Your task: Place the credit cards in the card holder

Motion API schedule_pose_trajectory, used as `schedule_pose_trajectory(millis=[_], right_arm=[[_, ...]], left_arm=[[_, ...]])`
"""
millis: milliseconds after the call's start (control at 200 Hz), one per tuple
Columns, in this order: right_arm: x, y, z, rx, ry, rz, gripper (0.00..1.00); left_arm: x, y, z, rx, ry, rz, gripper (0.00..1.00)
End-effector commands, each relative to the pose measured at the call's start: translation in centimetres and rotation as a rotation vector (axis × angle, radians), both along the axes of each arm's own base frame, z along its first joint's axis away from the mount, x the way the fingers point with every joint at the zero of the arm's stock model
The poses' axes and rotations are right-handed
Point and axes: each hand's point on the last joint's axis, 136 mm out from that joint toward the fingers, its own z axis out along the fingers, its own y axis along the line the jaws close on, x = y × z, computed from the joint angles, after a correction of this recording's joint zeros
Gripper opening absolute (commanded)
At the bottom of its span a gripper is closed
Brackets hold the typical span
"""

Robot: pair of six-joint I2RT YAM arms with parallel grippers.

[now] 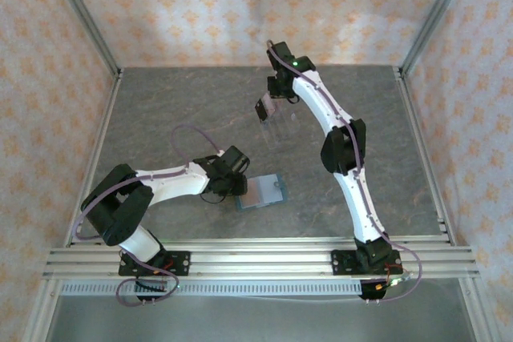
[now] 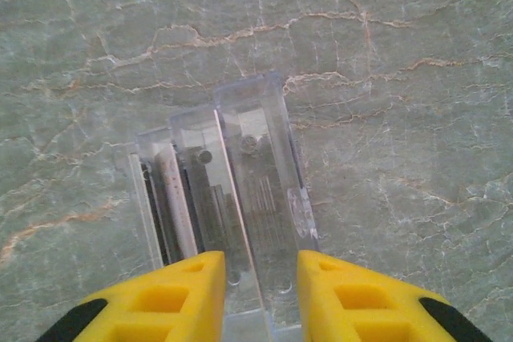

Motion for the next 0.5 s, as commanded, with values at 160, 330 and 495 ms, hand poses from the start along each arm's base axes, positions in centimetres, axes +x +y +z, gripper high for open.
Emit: schedule_pose_trajectory(millis=[160,330,495], right_arm=[[0.7,0.6,-0.6,0.013,-0.01,0.021,0.28],[1.2,0.6,-0.8,0.008,-0.03,0.017,0.26],[1.7,0.6,-0.9,0.005,-0.046,0.015,0.24]], left_arm=[[-1.9,1.4,-2.5,0.075,0.069,0.004,0.36],[-2.0,1.4,-2.5,0.075,0.07,0.004,0.36],[-2.0,1.4,-2.7,0.076,0.074,0.005,0.35]])
